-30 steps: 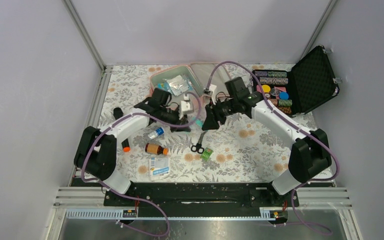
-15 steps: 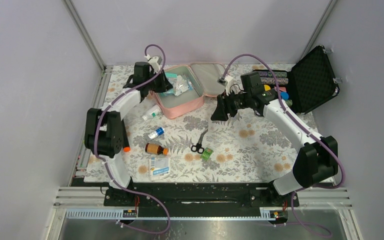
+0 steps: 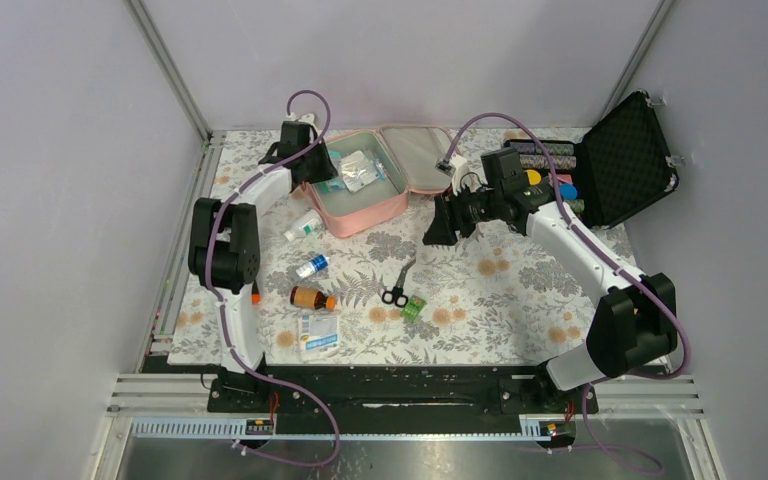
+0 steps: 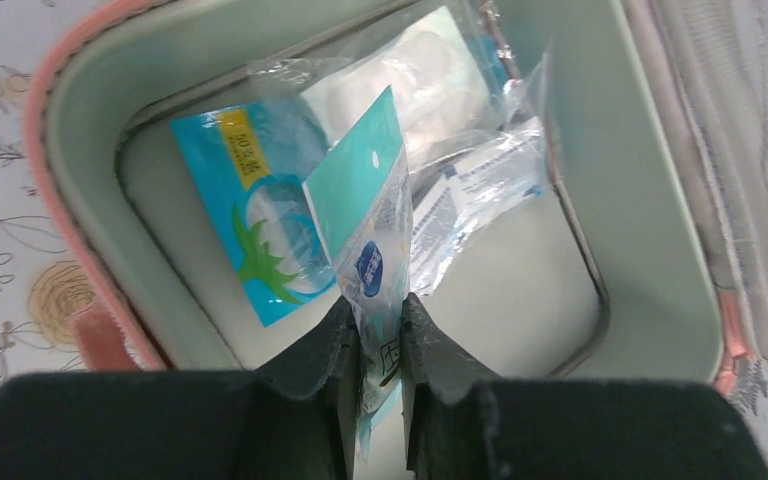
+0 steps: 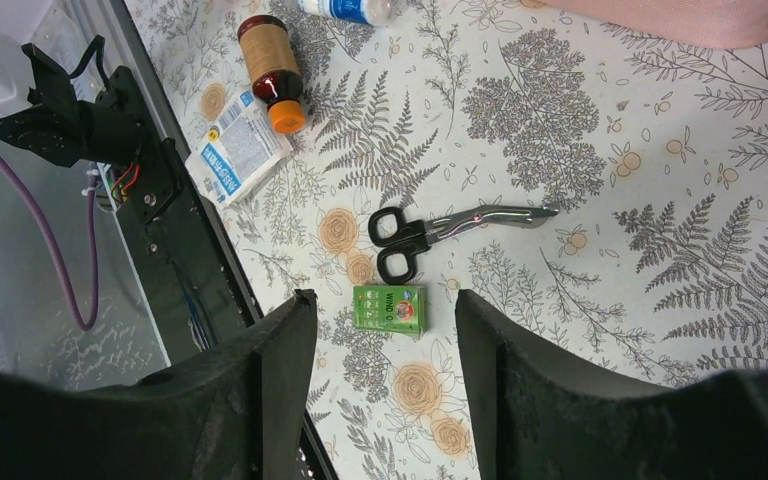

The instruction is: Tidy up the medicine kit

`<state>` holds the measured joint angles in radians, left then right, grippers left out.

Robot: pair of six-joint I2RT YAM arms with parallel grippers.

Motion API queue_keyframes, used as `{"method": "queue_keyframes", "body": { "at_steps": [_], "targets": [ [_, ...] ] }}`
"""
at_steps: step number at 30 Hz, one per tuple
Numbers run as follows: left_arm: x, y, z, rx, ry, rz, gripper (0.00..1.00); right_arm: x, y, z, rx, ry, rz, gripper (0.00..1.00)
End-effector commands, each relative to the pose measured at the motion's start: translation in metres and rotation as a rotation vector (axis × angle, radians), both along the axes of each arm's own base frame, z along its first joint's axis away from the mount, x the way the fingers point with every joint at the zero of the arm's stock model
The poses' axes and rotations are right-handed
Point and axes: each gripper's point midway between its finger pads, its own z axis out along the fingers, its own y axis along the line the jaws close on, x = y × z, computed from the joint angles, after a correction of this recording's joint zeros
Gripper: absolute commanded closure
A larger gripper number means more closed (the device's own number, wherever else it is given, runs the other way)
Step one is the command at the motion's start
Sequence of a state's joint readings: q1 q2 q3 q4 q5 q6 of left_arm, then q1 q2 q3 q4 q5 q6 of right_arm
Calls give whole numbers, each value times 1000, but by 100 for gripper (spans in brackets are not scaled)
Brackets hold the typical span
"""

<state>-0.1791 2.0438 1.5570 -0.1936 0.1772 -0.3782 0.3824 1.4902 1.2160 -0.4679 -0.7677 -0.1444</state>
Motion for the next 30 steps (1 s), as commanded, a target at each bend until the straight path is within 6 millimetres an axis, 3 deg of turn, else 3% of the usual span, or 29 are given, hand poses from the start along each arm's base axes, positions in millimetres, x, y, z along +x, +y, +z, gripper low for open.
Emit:
{"method": "queue_keyframes", "body": {
  "at_steps": [1, 5, 9, 11, 12, 14, 15, 19, 23, 30],
  "targets": [
    [7, 22, 14, 39, -37, 84, 83, 3, 5, 11, 28, -36, 8, 40],
    [13, 24, 8, 49, -4, 84, 53, 6, 8, 10, 34, -18, 9, 40],
    [16, 36, 18, 103, -24, 102, 42, 5, 7, 8, 28, -20, 8, 39],
    [15, 44, 36, 137, -90, 107, 40, 3, 5, 8, 24, -26, 6, 39],
    [13, 47, 59, 144, -160, 104, 40, 3, 5, 8, 21, -31, 3, 39],
    [3, 57, 76, 192, -245, 108, 37, 3, 3, 7, 13, -39, 0, 39],
    [2, 63, 94, 217, -314, 125, 35, 4, 3, 7, 11, -42, -2, 39],
    [-21, 82, 120, 311, -409, 143, 28, 7, 3, 4, 7, -29, -9, 39],
    [-50, 72, 113, 351, -394, -24, 26, 9, 5, 3, 8, -14, -14, 39],
    [-125, 47, 51, 410, -170, -511, 28, 9, 4, -2, -1, -1, -21, 39]
  ]
}}
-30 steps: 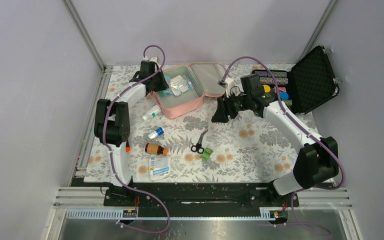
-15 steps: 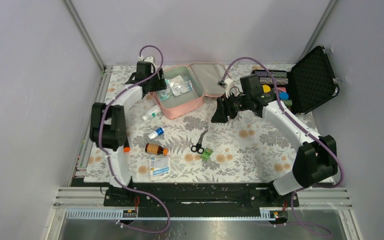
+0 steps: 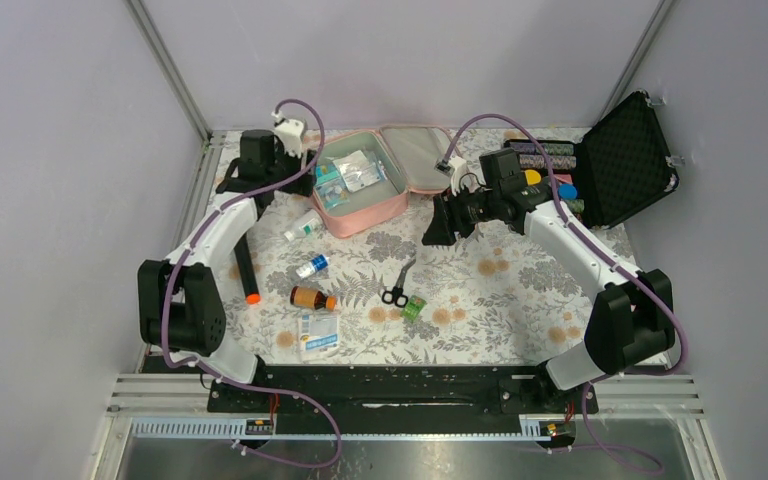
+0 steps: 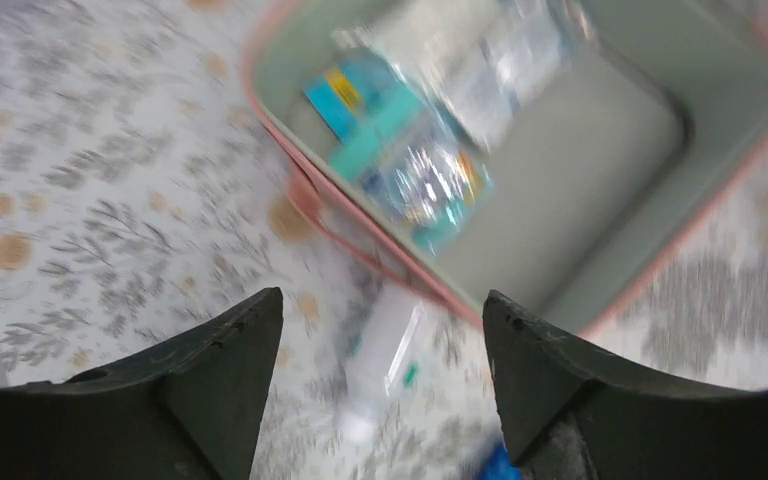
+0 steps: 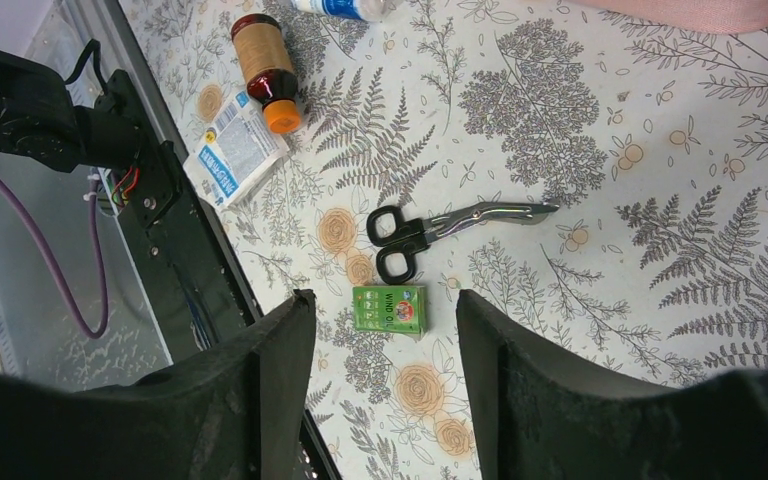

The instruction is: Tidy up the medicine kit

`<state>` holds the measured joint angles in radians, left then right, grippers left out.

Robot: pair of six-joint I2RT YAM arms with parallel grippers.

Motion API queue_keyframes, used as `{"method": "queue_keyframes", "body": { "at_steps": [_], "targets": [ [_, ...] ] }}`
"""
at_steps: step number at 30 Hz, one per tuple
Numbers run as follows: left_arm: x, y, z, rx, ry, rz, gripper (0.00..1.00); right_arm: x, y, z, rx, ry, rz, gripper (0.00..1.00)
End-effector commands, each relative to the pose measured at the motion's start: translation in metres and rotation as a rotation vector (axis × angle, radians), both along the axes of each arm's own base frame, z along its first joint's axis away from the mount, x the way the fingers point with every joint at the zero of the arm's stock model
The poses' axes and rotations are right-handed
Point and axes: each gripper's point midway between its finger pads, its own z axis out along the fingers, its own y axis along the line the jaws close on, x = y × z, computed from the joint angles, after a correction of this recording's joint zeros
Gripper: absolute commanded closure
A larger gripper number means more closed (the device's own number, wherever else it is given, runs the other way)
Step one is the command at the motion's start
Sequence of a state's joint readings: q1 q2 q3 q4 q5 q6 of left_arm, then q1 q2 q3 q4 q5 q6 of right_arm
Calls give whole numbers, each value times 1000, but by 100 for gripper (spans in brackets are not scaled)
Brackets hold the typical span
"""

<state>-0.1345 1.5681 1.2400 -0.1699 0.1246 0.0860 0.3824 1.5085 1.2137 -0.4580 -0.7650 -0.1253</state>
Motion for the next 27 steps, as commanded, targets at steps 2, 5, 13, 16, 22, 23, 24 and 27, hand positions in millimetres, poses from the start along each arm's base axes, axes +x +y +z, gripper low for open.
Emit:
{"method": "queue_keyframes", "body": {
  "at_steps": [2, 5, 13, 16, 22, 23, 24, 27],
  "targets": [
    [-77, -17, -62, 154, 243, -407, 30, 8, 3, 3, -1, -25, -26, 36],
    [-96, -13, -84, 197, 293, -462, 30, 9, 2, 0, 0, -13, -43, 30],
    [-103, -23, -128, 158, 406, -522, 38, 10, 4, -2, 4, 4, -44, 30],
    [-108, -28, -143, 151, 445, -561, 39, 11, 2, -4, -6, -2, -54, 30],
    [-115, -35, -157, 171, 499, -583, 39, 9, 0, -5, -15, -14, -51, 30],
    [-116, -35, -159, 184, 505, -580, 39, 9, 0, -5, -14, -18, -50, 30],
    [-117, -33, -162, 204, 519, -574, 39, 9, 1, -5, -14, -14, -50, 30],
    [-120, -31, -165, 259, 539, -555, 40, 10, 2, -5, -10, -9, -49, 30]
  ]
}}
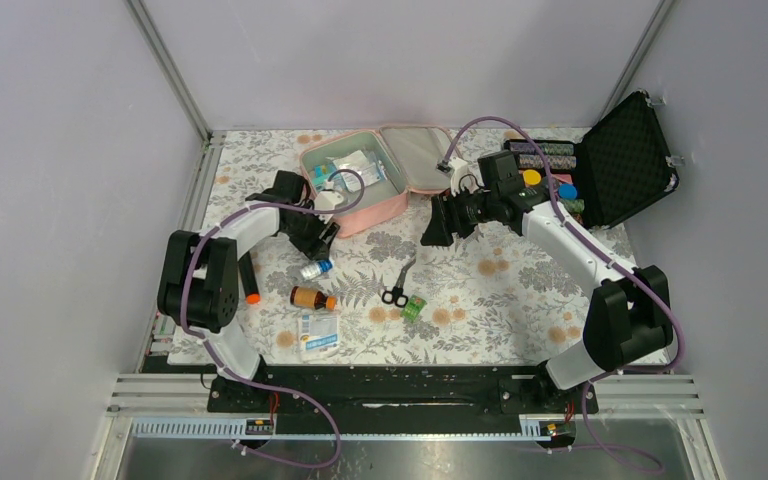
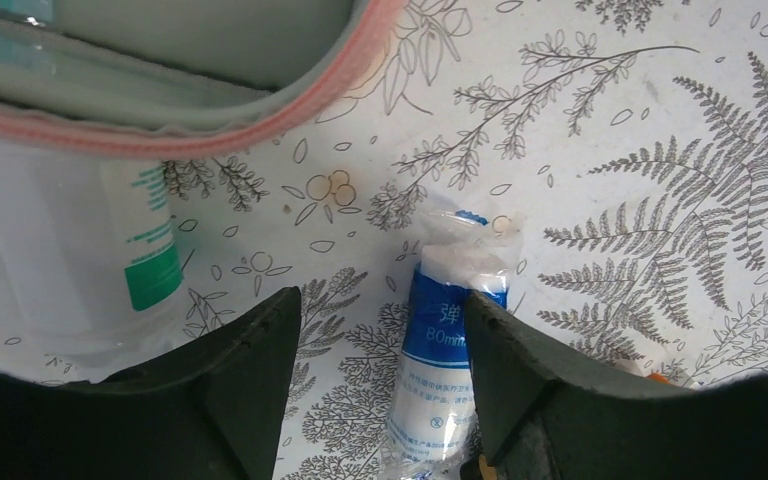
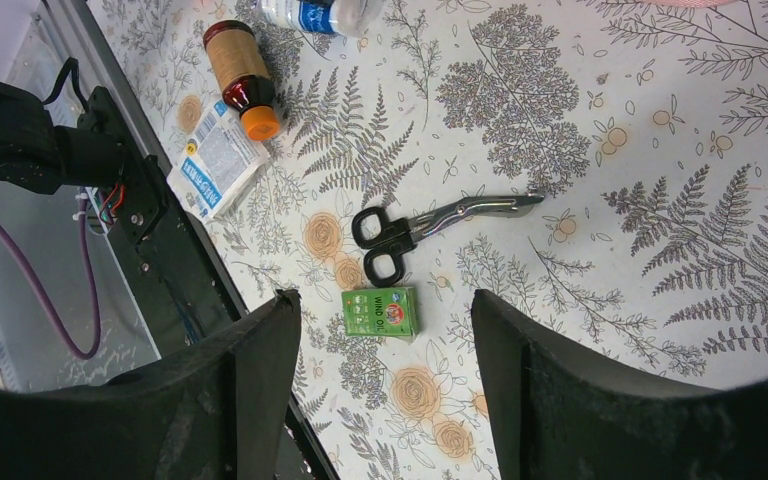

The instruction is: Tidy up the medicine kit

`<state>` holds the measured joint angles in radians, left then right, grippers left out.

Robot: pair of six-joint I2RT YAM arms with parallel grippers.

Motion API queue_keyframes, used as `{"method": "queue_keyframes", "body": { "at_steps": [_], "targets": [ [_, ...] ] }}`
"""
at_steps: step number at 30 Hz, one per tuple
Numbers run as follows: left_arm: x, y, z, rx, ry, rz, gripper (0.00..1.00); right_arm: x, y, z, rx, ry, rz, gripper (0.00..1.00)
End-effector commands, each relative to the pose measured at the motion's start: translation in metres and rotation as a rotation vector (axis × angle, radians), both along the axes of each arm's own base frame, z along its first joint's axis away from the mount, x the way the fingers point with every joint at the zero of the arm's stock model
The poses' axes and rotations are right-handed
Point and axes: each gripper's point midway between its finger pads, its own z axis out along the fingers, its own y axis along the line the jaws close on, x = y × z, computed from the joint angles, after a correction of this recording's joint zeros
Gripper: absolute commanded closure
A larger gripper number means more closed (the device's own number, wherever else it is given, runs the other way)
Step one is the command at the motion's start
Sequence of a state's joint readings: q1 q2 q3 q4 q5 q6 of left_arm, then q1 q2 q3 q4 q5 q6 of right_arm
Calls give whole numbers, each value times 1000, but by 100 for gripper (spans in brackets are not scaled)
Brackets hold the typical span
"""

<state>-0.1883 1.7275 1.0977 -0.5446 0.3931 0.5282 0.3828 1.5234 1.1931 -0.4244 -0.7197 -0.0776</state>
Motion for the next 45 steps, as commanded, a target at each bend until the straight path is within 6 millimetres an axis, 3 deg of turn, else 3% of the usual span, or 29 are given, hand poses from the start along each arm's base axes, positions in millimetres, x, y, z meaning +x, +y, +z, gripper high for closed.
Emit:
{"method": "queue_keyframes", "body": {
  "at_steps": [1, 7, 15, 19, 22, 25, 31, 35, 39, 42, 45],
  "targets": [
    [2, 2, -2, 75, -16, -13, 40, 3, 4, 7, 11, -35, 7, 30],
    [-12, 0, 6, 55, -15, -44, 40, 4, 4, 6, 12, -30, 9, 30],
    [-38, 7, -10, 108, 132, -76, 42, 4, 5, 6, 13, -32, 10, 30],
    [-35, 5, -9, 107, 132, -81, 53, 4, 5, 7, 14, -30, 8, 30],
    [-29, -1, 4, 78, 111, -89, 62, 4, 4, 8, 12, -37, 6, 30],
    [-17, -13, 36, 16, 51, -116, 71, 4, 2, 7, 5, -42, 5, 30],
    [18, -45, 117, -104, -163, -208, 77, 5, 1, 7, -5, -54, -2, 30],
    [62, -59, 148, -122, -286, -190, 76, 6, 0, 7, -11, -54, -5, 30],
    [109, -70, 148, -76, -353, -181, 76, 7, -1, 6, -17, -60, -8, 30],
    [139, -85, 136, -46, -373, -204, 76, 6, -3, 6, -26, -63, -11, 30],
    [165, -102, 111, -12, -381, -228, 76, 6, -5, 7, -33, -72, -13, 30]
  ]
}}
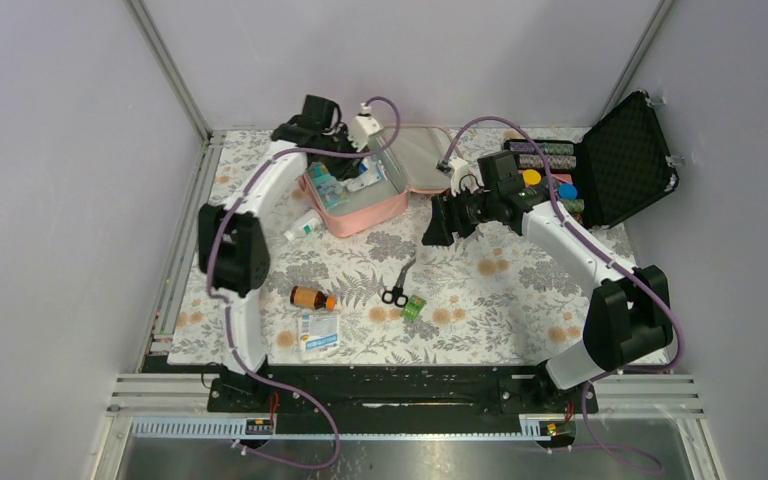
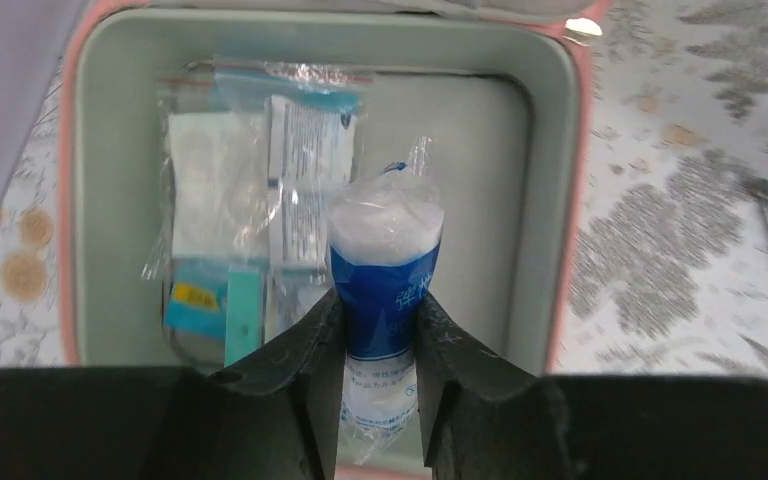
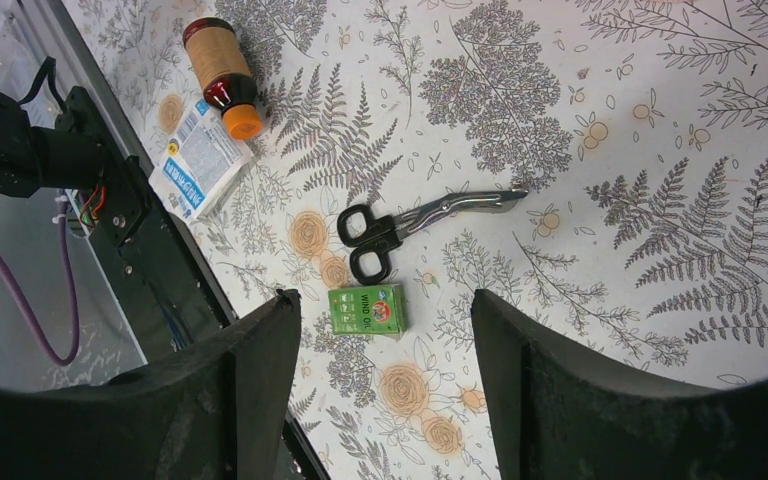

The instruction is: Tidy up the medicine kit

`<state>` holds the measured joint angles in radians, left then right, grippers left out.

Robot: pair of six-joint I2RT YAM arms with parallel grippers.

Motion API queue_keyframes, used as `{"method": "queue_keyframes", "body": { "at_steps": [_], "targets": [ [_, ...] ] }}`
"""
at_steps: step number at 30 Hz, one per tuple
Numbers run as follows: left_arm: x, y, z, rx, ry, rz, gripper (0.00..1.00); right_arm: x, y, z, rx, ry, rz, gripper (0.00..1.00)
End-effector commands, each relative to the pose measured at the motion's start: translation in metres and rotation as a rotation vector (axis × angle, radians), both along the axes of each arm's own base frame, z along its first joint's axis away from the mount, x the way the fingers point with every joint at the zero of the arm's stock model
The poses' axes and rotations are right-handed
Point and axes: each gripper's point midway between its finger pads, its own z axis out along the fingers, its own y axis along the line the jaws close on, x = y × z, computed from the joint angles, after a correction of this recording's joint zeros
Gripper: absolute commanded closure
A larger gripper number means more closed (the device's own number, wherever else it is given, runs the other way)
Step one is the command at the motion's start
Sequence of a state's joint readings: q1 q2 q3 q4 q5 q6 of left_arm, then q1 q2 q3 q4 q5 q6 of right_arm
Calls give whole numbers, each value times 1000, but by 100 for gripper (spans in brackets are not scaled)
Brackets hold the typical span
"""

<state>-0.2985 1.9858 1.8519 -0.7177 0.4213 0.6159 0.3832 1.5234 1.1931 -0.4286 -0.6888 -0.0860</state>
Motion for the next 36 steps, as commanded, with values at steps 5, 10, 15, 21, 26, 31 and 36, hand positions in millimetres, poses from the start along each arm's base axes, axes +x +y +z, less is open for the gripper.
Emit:
{"method": "queue_keyframes", "body": {
  "at_steps": [5, 10, 15, 21, 26, 31, 36],
  "targets": [
    [52, -42, -50, 70, -73, -49, 75, 0, -8, 11, -33, -95, -6, 29],
    [58, -54, -70, 110, -111, -64, 73, -1, -11, 14, -43, -121, -9, 28],
    [68, -53, -88, 196, -163, -46, 67, 1, -9, 13, -38, -106, -9, 28],
    [73, -44, -98, 276, -204, -41, 58, 0, -7, 13, -30, -99, -5, 27],
    [72, -32, -92, 308, -221, 18, 50, -1, -9, 14, -33, -106, -5, 28],
    [59, -22, -42, 236, -337, 101, 37, -1, -10, 15, -36, -118, -7, 28],
    [34, -9, 6, 98, -426, 191, 27, 0, -8, 11, -34, -95, -7, 28]
  ]
}}
